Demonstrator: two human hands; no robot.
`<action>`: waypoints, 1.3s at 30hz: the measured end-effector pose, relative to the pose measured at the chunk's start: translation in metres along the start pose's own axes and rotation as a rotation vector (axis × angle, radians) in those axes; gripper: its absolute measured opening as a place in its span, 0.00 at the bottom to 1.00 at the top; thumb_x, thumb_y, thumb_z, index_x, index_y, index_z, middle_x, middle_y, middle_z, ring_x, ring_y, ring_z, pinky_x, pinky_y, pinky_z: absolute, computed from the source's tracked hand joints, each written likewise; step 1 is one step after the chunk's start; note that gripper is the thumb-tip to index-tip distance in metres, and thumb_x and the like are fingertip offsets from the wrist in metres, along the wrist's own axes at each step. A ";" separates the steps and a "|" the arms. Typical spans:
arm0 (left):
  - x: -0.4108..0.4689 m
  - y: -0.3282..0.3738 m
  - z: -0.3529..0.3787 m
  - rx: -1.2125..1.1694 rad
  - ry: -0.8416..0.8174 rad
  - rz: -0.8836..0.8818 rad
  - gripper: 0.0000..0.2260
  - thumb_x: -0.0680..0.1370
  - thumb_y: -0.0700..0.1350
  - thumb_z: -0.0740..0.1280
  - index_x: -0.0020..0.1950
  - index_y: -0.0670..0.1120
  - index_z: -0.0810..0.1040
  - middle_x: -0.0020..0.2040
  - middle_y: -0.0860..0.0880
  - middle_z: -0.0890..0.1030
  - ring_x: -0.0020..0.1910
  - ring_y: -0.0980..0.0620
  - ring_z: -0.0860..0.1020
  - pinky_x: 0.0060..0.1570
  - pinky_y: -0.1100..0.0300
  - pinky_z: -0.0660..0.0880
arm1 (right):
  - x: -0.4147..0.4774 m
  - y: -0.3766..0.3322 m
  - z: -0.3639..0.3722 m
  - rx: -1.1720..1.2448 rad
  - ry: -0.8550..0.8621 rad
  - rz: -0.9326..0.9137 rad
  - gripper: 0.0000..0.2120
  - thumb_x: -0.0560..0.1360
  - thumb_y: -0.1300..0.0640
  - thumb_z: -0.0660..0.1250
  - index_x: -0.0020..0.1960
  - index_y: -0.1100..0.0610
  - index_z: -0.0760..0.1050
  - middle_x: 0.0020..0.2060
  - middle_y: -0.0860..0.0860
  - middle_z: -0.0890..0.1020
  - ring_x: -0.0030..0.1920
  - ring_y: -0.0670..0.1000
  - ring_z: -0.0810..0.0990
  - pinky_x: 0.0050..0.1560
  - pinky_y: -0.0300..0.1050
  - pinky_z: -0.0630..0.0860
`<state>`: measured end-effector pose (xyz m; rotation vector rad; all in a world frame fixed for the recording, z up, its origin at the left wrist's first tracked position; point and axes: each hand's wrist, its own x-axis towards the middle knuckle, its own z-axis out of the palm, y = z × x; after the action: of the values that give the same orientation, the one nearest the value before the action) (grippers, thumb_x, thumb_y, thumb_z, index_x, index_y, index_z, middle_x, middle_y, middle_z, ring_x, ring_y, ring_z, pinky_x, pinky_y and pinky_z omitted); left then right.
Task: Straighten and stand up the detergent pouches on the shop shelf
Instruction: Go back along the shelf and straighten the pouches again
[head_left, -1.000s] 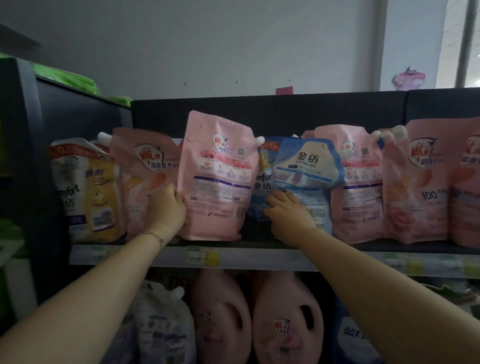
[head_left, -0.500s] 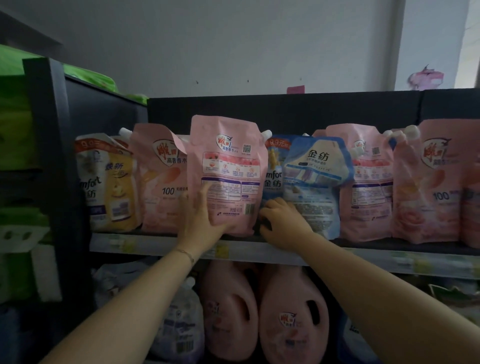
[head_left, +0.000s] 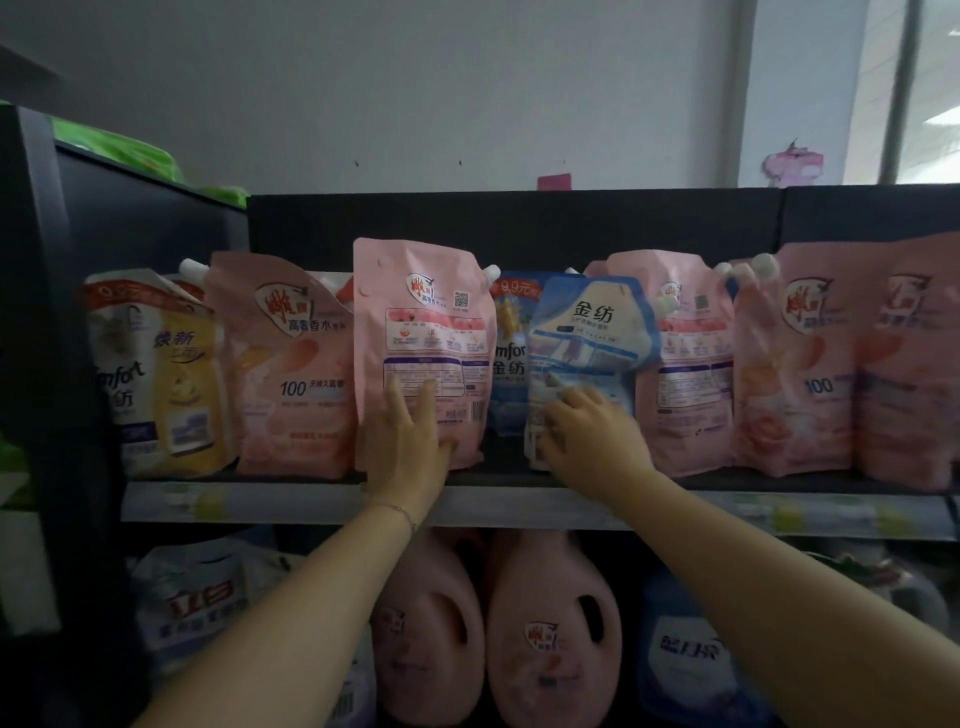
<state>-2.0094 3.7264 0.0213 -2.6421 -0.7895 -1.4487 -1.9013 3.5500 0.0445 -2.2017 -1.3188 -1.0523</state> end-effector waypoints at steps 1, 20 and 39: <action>-0.002 0.001 0.003 0.011 0.037 0.081 0.28 0.66 0.41 0.78 0.63 0.44 0.71 0.68 0.39 0.62 0.61 0.38 0.71 0.56 0.48 0.75 | -0.002 0.002 -0.004 -0.025 -0.006 0.089 0.11 0.77 0.52 0.64 0.45 0.59 0.78 0.44 0.55 0.79 0.46 0.58 0.78 0.40 0.46 0.68; -0.010 0.059 0.019 -0.674 -0.459 0.047 0.20 0.77 0.59 0.65 0.63 0.48 0.72 0.59 0.51 0.75 0.57 0.53 0.74 0.59 0.57 0.71 | -0.011 0.018 -0.009 0.111 -0.268 0.528 0.24 0.75 0.35 0.61 0.57 0.54 0.73 0.52 0.56 0.79 0.52 0.59 0.79 0.46 0.49 0.74; 0.027 0.092 0.023 -0.962 -0.241 -0.399 0.36 0.68 0.54 0.77 0.68 0.47 0.61 0.61 0.48 0.75 0.58 0.47 0.76 0.56 0.56 0.71 | -0.035 0.007 0.018 0.092 -0.140 -0.212 0.16 0.69 0.47 0.57 0.46 0.54 0.78 0.46 0.49 0.77 0.46 0.52 0.73 0.41 0.44 0.65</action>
<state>-1.9391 3.6634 0.0493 -3.5629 -0.8065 -2.0263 -1.8978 3.5376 0.0068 -2.1358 -1.6577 -0.9019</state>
